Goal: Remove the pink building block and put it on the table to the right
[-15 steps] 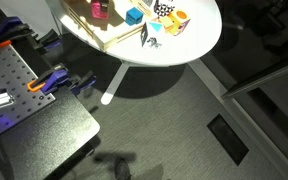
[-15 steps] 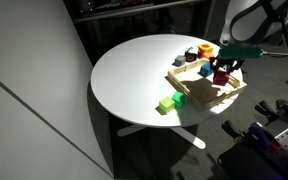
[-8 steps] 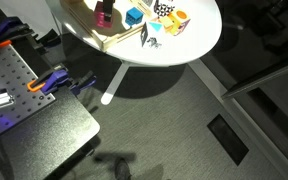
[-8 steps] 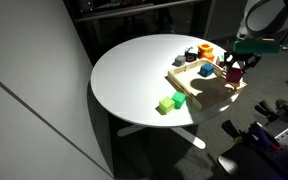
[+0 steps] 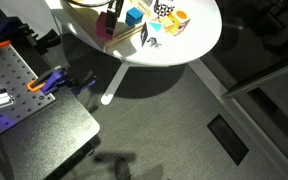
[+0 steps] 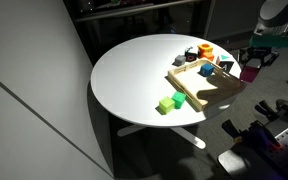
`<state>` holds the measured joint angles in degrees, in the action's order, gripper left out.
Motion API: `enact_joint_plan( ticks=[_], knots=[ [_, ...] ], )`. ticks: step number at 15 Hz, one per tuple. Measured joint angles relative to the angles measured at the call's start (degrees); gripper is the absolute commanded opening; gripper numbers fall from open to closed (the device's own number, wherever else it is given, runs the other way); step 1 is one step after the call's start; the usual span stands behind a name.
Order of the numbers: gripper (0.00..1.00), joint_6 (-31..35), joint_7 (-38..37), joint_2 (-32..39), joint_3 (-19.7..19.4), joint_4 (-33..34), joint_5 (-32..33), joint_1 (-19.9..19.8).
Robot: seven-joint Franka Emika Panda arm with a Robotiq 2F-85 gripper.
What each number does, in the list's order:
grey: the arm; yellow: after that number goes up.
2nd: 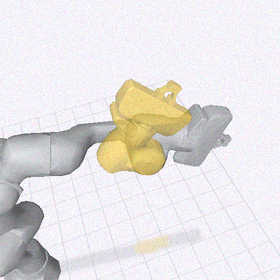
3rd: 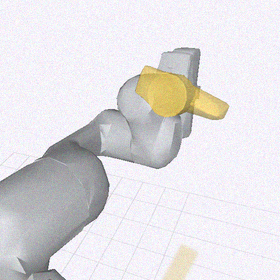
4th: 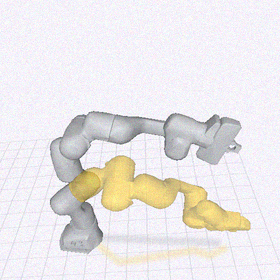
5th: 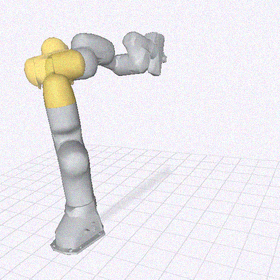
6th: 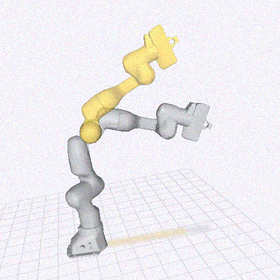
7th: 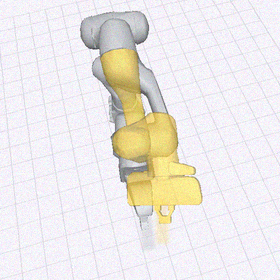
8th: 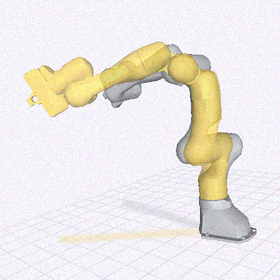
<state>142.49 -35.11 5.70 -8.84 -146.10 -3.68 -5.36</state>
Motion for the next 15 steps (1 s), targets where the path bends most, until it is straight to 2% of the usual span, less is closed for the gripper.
enact_joint_plan(
  ticks=[6, 15],
  knots=[
    [0.33, -0.33, 1.31, 0.06, -2.35, 0.52, -1.71, -2.8],
    [0.33, -0.3, 1.2, 1.91, -3.97, 4.94, -2.64, -3.69]
  ],
)
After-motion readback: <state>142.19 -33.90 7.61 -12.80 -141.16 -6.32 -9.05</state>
